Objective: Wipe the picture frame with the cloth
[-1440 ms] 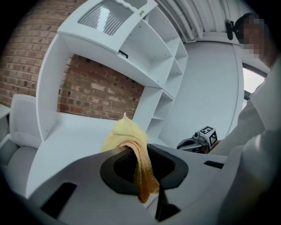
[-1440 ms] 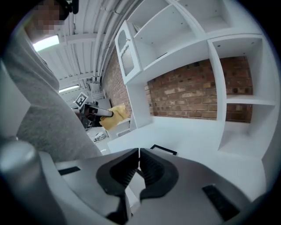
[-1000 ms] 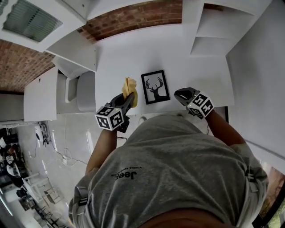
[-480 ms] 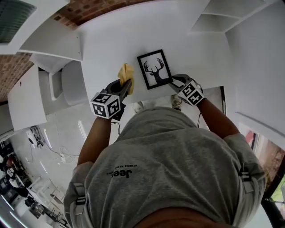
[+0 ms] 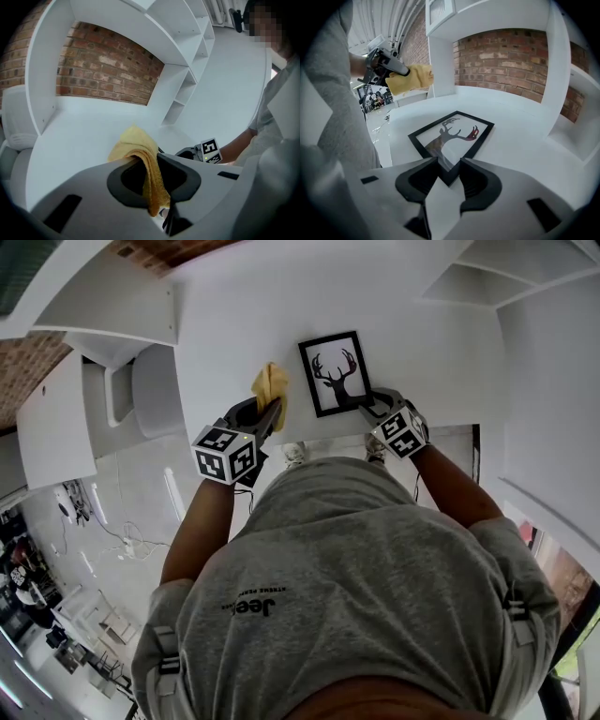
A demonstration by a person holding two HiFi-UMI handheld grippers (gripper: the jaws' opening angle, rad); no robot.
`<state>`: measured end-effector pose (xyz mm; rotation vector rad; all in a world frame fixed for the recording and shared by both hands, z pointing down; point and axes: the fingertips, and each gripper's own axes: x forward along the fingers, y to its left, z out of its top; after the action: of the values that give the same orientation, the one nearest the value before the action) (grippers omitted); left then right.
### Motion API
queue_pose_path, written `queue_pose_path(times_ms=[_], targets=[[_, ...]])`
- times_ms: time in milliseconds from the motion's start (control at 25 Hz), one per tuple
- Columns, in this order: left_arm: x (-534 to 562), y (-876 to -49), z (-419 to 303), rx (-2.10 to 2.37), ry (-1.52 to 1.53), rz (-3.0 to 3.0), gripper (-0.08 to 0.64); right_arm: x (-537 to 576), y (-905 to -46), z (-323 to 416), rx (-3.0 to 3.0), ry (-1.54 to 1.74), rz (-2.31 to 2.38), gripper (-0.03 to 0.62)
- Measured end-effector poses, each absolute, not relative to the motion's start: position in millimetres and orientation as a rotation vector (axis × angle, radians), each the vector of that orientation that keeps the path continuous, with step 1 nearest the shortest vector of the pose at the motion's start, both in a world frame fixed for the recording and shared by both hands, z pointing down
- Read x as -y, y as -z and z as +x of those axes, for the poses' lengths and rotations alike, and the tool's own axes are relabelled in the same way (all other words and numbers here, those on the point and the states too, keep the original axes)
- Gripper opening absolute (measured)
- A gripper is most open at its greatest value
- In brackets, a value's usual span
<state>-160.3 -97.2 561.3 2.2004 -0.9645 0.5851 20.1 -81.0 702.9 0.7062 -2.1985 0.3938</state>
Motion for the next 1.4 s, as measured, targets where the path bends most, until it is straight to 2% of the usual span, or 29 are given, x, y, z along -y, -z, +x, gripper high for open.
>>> queue_pose_path(times_ms=[520, 760, 1160, 1400], targets=[[113.2, -572.2, -149.3, 0.942, -0.672, 2.214, 0.066, 79.4, -699.1, 19.7, 2.222, -0.392, 0.714, 0.153], [155.2, -594.3, -148.1, 0.982, -0.864, 2.239, 0.066, 80.5, -697.4, 20.2, 2.218, -0.389, 0.710, 0.153], [203.1, -665.2, -112.9, 0.868, -1.369, 2.267, 0.066, 79.4, -696.3, 19.1, 2.214, -0.390, 0.702, 0.153], [206.3, -687.3, -99.0, 0.829, -1.478, 2.221, 0.066, 79.5, -696.2, 18.4, 2.225, -0.389, 0.704, 0.153]])
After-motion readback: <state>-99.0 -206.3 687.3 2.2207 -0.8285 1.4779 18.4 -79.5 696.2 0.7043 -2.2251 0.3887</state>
